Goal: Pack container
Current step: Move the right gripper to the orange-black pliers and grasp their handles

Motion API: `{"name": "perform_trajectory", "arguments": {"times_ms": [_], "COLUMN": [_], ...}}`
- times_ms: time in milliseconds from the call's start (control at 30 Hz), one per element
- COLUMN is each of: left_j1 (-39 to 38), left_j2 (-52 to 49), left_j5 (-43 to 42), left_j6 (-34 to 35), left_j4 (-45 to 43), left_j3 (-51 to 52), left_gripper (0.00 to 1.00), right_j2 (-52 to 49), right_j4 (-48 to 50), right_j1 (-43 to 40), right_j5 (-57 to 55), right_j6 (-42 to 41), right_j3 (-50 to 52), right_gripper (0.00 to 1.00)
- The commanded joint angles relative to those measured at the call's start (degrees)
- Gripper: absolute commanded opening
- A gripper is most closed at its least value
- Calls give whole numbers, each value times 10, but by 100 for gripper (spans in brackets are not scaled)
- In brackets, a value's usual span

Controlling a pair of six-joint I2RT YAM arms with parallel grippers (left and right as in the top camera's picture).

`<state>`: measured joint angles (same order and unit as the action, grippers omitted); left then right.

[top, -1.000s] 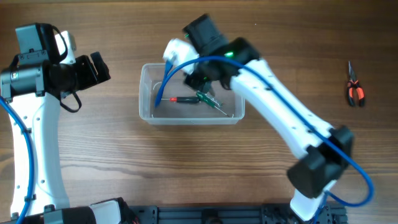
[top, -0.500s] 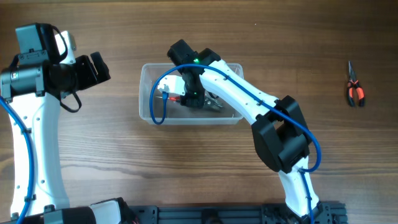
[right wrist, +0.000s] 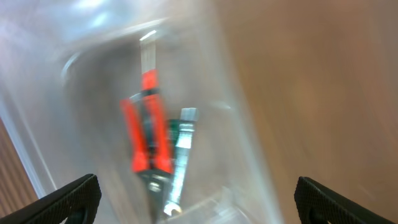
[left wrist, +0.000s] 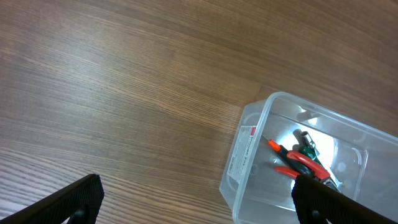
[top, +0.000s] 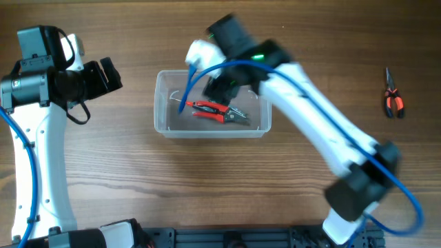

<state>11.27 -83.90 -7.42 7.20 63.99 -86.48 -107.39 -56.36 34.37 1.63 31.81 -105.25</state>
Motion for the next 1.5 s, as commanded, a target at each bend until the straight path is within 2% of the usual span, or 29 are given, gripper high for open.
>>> {"name": "perform_trajectory", "arguments": {"times_ms": [0, 267, 300, 467, 633, 967, 1467], "left_j1": [-2, -2, -2, -2, -2, -2, -2], "left_j2": [-3, -3, -3, -3, -3, -3, -3], "left_j5": [-11, -11, -11, -11, -11, -11, -11], "left_j6": [-3, -3, -3, -3, -3, -3, -2], "left_j4": [-3, 2, 2, 2, 2, 2, 2], "left_j3": [-1, -1, -1, -1, -1, -1, -1], "left_gripper": [100, 100, 100, 100, 100, 100, 100], "right_j2": [73, 85, 73, 24, -42, -163, -250], "right_j4": [-7, -78, -83, -83, -81, -66, -37], "right_j1": [-99, -402, -465, -571, -602, -603, -603], "right_j5": [-55, -65, -45, -22, -24, -29, -12], "right_j6": [-126, -235, -234, -219, -178, -177, -169], "right_j3": [-15, -10, -10, -10, -10, -10, -6], "right_gripper": [100, 100, 100, 100, 100, 100, 100]}}
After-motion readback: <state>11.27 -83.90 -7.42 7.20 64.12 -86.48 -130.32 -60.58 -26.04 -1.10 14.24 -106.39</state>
